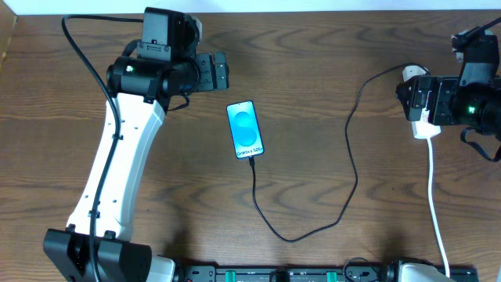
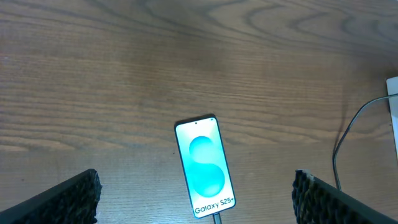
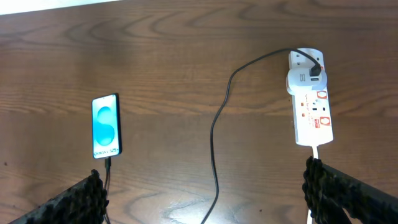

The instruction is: Plug charger to phone and switch on socket

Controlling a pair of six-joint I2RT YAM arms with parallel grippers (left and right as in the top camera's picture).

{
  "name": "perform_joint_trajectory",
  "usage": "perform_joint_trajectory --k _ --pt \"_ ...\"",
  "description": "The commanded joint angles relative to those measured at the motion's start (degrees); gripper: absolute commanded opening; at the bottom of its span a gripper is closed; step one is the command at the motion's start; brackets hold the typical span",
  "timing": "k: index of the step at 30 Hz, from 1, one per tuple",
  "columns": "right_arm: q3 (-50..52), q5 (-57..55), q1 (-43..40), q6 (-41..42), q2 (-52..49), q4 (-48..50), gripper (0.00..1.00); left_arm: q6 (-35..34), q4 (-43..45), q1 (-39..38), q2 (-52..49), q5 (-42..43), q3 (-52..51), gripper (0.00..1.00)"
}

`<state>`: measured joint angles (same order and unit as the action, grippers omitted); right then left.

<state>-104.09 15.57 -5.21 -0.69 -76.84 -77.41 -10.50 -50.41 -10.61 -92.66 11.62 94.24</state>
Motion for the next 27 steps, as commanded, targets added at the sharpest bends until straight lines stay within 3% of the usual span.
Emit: perform_joint_trajectory --k 1,9,15,27 --pt "-0.11 -0.46 0.28 -0.04 0.22 -0.33 0.99 0.31 -0.13 0.28 0.81 -0.74 0.22 0.98" --pt "0.13 -0.55 0.26 -0.07 0.04 1.42 0.99 0.31 -0.13 0.28 0.81 -0.74 0.22 0.98" --pt "6.03 -3.28 0.17 -0.28 3.34 11.08 0.99 0.31 -0.13 0.28 0.81 -0.74 0.22 0.98" --pt "43.69 -1.95 0.35 -0.24 28.44 37.92 0.99 0.31 -0.13 0.28 0.81 -0.74 0.22 0.98"
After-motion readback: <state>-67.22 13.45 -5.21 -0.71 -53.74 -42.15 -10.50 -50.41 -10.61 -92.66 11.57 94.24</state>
